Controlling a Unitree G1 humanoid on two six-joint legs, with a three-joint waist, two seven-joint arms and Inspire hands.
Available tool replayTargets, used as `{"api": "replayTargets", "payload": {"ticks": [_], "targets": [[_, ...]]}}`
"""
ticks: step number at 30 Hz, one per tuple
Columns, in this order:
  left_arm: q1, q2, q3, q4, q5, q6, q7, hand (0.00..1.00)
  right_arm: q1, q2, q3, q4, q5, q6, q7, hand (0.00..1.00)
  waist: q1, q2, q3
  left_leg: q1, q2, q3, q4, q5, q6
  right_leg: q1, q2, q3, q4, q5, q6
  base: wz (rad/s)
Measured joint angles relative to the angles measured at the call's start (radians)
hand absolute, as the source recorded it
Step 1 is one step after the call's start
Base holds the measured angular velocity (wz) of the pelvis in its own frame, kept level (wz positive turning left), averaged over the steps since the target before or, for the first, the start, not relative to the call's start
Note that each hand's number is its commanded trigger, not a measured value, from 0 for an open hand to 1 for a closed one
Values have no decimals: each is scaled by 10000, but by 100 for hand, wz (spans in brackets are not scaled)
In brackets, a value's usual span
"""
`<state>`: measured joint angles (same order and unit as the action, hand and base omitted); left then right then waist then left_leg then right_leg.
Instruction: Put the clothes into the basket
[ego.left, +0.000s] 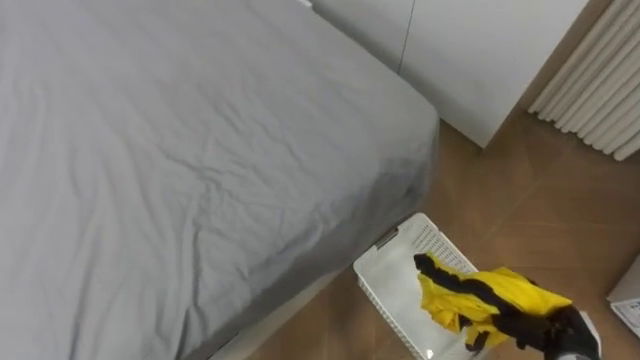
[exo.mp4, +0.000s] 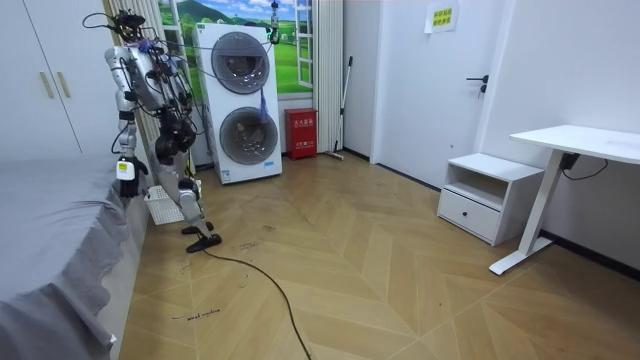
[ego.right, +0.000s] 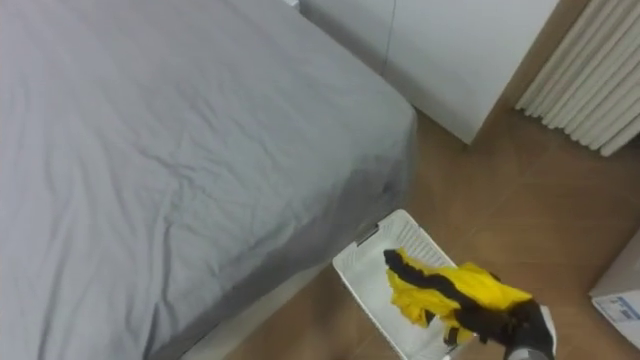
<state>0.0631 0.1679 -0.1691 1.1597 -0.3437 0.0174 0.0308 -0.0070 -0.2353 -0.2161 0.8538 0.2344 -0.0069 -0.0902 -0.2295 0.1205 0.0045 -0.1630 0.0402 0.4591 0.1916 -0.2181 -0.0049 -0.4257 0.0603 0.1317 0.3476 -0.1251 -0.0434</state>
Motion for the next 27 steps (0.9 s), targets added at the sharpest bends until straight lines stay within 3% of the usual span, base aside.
{"api": "replayTargets", "payload": {"ticks": [3, 7, 13, 17, 22, 27], "targets": [[-141, 2, -132, 7, -4, -36, 0, 0, -299, -38, 71, 756, 27, -357, -200, 0, 174, 87, 32, -215, 5, -132, 66, 31, 46, -102, -88, -224, -5, 10, -18, 23], [-193, -5, -330, 0, -18, -219, 0, 0, -586, -42, 379, 1275, 31, -473, -190, 0, 245, 130, 31, -358, -9, -362, 66, 71, 103, -117, -178, -499, -46, 9, -22, 23], [-285, -19, -819, -30, -184, -236, 1, 0, -494, -62, 1171, 1626, 826, -590, -164, 0, 724, 132, 41, -443, -22, -545, 71, 92, 136, -133, -247, -592, -68, 7, -20, 10], [-466, -36, -822, -1, -179, -235, 1, 0, -531, -35, 1262, 2225, 871, -603, -79, 0, 754, 112, 54, -559, -23, -795, 83, 112, 166, -144, -315, -845, -88, -2, -35, 18], [-660, -35, -823, 12, -175, -248, 2, 0, -579, -37, 1503, 2479, 932, -661, 12, 0, 741, 12, 118, -749, -12, -787, 136, 122, 177, -235, -358, -1044, -193, 0, -56, 8], [-711, -34, -825, 16, -171, -250, 2, 0, -529, -36, 1567, 2494, 932, -660, 63, 0, 757, -11, 111, -919, -14, -786, 129, 134, 191, -357, -390, -1125, -208, 3, -58, 3]]}}
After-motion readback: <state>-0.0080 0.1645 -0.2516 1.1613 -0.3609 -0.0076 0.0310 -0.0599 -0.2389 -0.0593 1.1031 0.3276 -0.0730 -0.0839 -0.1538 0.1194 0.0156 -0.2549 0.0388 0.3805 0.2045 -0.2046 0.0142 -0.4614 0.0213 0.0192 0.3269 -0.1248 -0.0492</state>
